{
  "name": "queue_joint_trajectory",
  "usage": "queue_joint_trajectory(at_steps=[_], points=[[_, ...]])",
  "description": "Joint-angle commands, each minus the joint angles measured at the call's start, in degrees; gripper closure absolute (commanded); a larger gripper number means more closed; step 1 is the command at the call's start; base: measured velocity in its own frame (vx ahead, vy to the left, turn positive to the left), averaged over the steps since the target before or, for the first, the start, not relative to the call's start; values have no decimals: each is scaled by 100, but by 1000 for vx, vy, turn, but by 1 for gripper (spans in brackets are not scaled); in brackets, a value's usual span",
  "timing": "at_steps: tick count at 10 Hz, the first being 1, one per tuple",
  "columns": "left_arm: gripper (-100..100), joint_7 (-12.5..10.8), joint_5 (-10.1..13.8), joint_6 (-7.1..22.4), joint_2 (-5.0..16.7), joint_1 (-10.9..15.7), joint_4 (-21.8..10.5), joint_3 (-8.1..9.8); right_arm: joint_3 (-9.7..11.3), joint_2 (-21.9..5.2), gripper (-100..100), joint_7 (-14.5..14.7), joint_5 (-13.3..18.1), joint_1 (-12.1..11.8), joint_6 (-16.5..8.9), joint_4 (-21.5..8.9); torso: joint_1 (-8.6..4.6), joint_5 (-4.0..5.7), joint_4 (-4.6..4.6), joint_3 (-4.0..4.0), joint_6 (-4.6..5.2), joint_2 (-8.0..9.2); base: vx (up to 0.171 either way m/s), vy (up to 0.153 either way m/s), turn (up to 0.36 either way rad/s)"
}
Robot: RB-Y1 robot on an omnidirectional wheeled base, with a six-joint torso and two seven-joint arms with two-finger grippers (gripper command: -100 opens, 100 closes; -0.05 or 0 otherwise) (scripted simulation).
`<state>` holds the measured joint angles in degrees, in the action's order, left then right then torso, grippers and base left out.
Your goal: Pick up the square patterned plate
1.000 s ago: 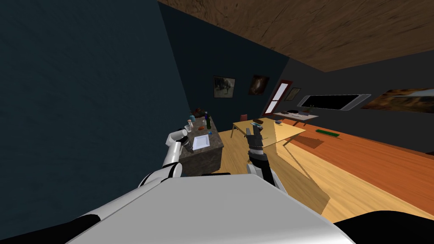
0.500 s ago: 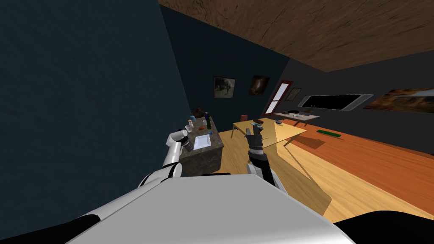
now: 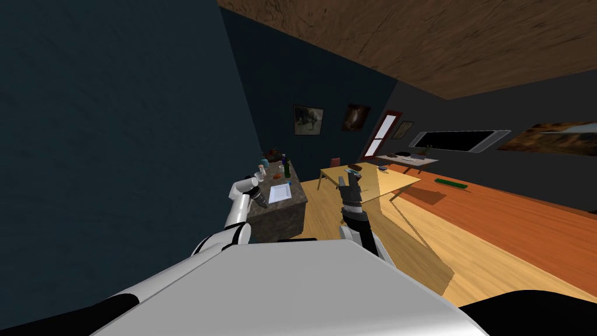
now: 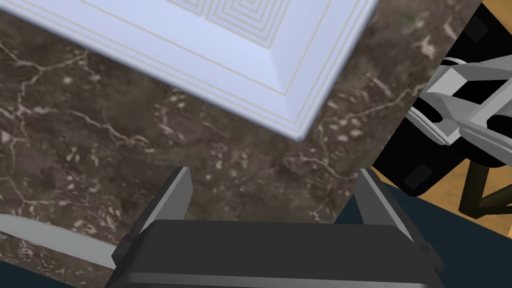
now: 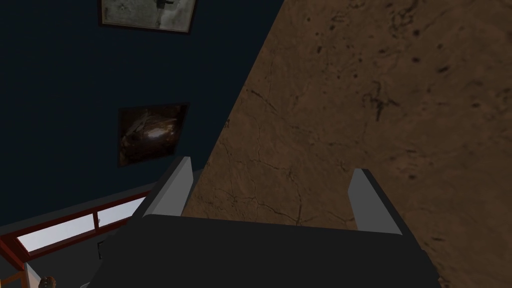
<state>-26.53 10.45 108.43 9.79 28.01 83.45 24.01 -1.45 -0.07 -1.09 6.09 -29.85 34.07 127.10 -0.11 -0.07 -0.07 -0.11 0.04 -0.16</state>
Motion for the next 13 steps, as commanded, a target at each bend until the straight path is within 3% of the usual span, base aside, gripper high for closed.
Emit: queue_joint_trajectory(at_steps=[1,4,7,9,13], points=[[-100,-9,-9,-208,40,73,43,-8,0,0,0,0,0,0,0,0,0,0,0,0,0,0,-35,-25,-16],[-100,-166,-194,-536,84,365,229,-171,1,0,0,0,0,0,0,0,-17,4,1,2,1,4,-30,-55,-54],[-100,-222,-337,-529,120,565,402,-285,1,1,0,0,0,0,0,0,-25,6,-1,-2,1,-3,-7,-73,-69],[-100,-34,-459,-517,173,718,468,-444,1,1,0,0,0,0,0,0,-32,7,-2,-6,3,-10,-4,-99,-130],[-100,362,-498,-566,206,557,236,-743,1,1,0,0,0,0,0,0,-28,6,2,7,0,12,-40,-87,-77]])
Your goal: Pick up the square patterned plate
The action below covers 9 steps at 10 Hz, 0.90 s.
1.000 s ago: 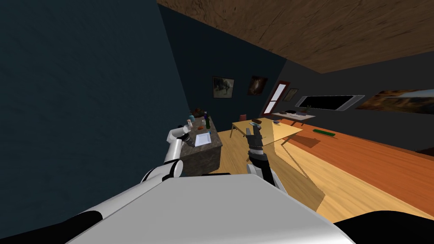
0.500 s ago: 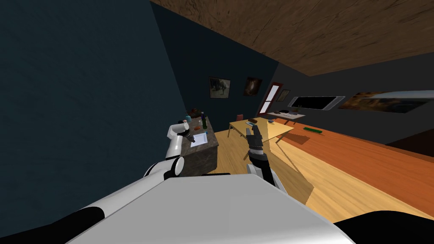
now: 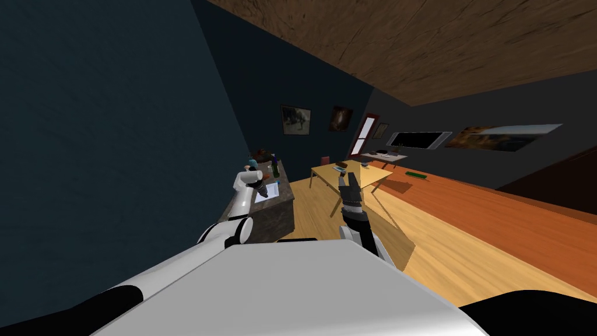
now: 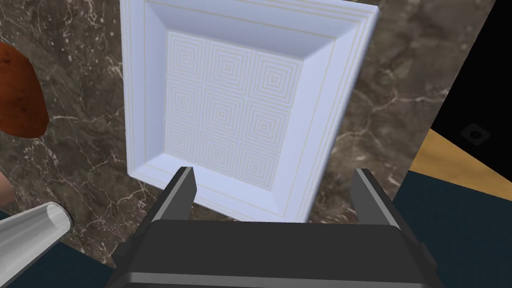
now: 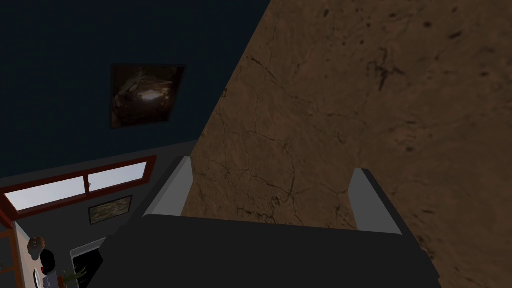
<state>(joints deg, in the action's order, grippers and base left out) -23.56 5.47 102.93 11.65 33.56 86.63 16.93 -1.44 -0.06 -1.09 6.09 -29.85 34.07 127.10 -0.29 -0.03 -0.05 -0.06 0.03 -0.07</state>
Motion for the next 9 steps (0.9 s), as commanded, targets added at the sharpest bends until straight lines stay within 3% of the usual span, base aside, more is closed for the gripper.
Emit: queue_joint_trajectory(at_steps=[1,4,5,6,7,9], points=[[-100,203,-4,7,33,-74,-160,-141,0,0,0,0,0,0,0,0,0,0,0,0,0,0,-24,-37,-70],[-100,490,-5,82,62,-245,-311,-365,0,0,0,0,0,0,0,0,12,-3,-2,-4,0,-6,-21,-35,-75],[-100,407,-8,31,58,-177,-332,-316,0,0,0,0,0,0,0,0,10,-3,-1,-3,-1,-6,-10,-19,-8],[0,435,-5,39,62,-179,-345,-322,-1,0,0,0,0,-1,0,0,17,-3,-1,-5,-2,-9,0,0,0],[-100,518,281,-249,348,-125,-630,-389,-1,-1,0,0,0,-1,0,0,23,-5,-2,-6,-3,-12,-50,-47,-209],[-100,518,313,-258,437,-125,-852,-389,0,0,0,0,0,0,0,0,9,-2,1,2,-2,4,-40,-40,-60]])
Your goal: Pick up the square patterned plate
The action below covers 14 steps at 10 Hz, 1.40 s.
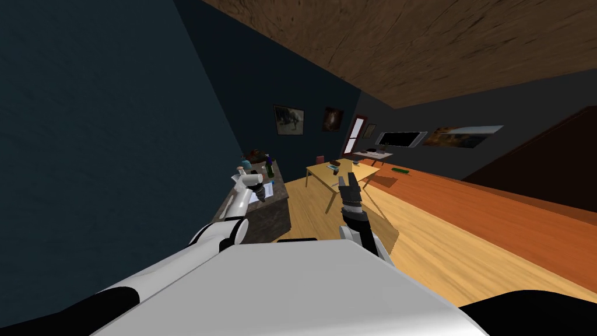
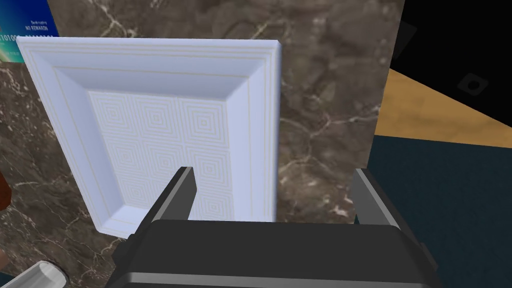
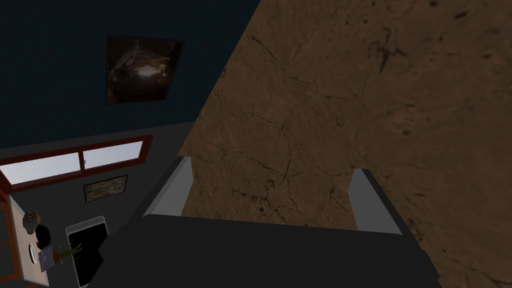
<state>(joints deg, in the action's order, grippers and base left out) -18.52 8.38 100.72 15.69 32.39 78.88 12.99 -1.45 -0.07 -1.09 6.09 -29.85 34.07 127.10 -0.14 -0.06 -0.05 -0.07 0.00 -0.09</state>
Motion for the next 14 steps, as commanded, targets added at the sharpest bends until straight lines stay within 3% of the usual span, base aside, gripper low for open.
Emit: queue_joint_trajectory(at_steps=[1,3,4,5,7,8,10,11,12,13,14], points=[[-100,99,286,-286,286,45,-286,-63,0,0,0,0,0,0,0,0,0,0,0,0,0,0,-43,-53,-214],[-100,99,341,-333,408,45,-587,-63,0,0,0,0,0,0,0,0,-7,1,0,2,0,3,-29,-40,-59],[-100,185,604,-591,654,99,-760,-131,0,0,0,0,0,0,0,0,2,0,0,-1,-1,-2,-32,-53,-235],[-100,185,660,-629,784,99,-915,-131,1,0,0,0,0,1,0,0,-7,1,0,-1,6,0,-40,-55,-109],[-100,185,660,-629,784,99,-1096,-131,0,0,0,0,0,0,0,0,3,-1,0,0,-2,1,-18,-15,27],[-100,271,938,-911,1053,153,-1335,-198,0,0,0,0,0,0,0,0,10,-2,-1,-3,-1,-5,-31,-37,-212],[-100,271,978,-925,1160,153,-1605,-198,0,0,0,0,0,0,0,0,0,1,-1,-3,0,-6,-5,-25,-85],[-100,357,1250,-1209,1426,207,-1825,-266,0,0,0,0,0,-1,0,0,9,-2,-2,-6,-2,-10,11,-58,-163],[-100,357,1297,-1221,1536,207,-1893,-266,0,0,0,0,0,0,0,0,-5,1,-3,-8,3,-14,9,-47,-132],[-100,357,1297,-1221,1536,207,-2097,-266,0,0,0,0,0,0,0,0,-3,2,-3,-8,0,-15,3,-13,-35],[-100,443,1570,-1509,1821,261,-2369,-334,0,0,0,0,0,-1,0,0,8,-2,-3,-8,-1,-13,11,-58,-163]])
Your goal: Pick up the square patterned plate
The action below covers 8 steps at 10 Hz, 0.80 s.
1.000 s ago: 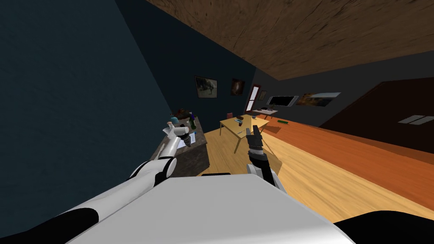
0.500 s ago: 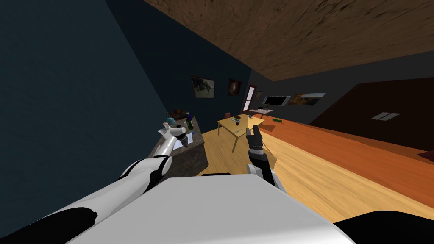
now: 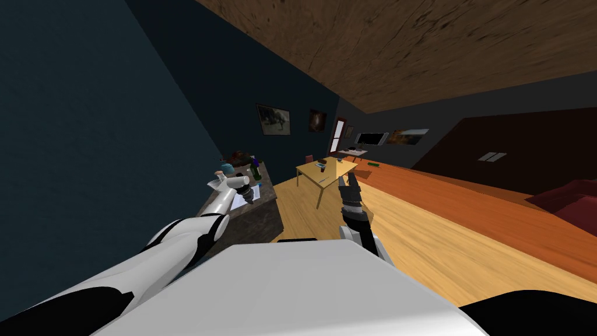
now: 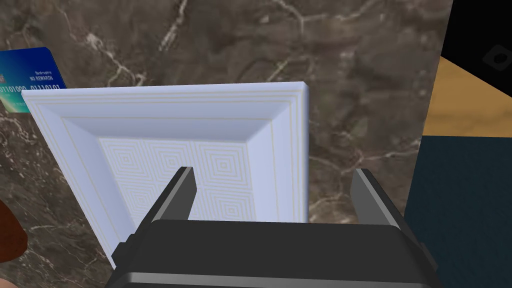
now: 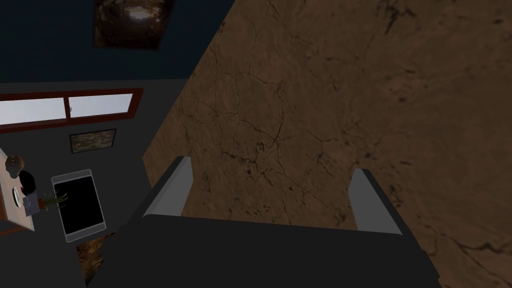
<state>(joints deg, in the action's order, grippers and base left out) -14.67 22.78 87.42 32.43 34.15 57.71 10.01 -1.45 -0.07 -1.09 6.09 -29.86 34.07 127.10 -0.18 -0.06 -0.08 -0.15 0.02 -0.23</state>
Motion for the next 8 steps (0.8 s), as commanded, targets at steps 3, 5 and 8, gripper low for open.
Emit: queue_joint_trajectory(at_steps=[3,5,8], points=[[-100,58,176,-188,237,85,-507,-37,-1,0,0,0,0,-1,0,0,12,-2,0,1,-4,2,3,-17,-47],[-100,58,176,-188,237,85,-507,-37,-1,-1,0,0,0,-1,0,0,19,-4,1,2,-3,4,0,0,0],[-100,58,176,-188,237,85,-507,-37,-1,-1,0,0,0,-1,0,0,18,-3,1,2,-4,4,1,-3,-9]])
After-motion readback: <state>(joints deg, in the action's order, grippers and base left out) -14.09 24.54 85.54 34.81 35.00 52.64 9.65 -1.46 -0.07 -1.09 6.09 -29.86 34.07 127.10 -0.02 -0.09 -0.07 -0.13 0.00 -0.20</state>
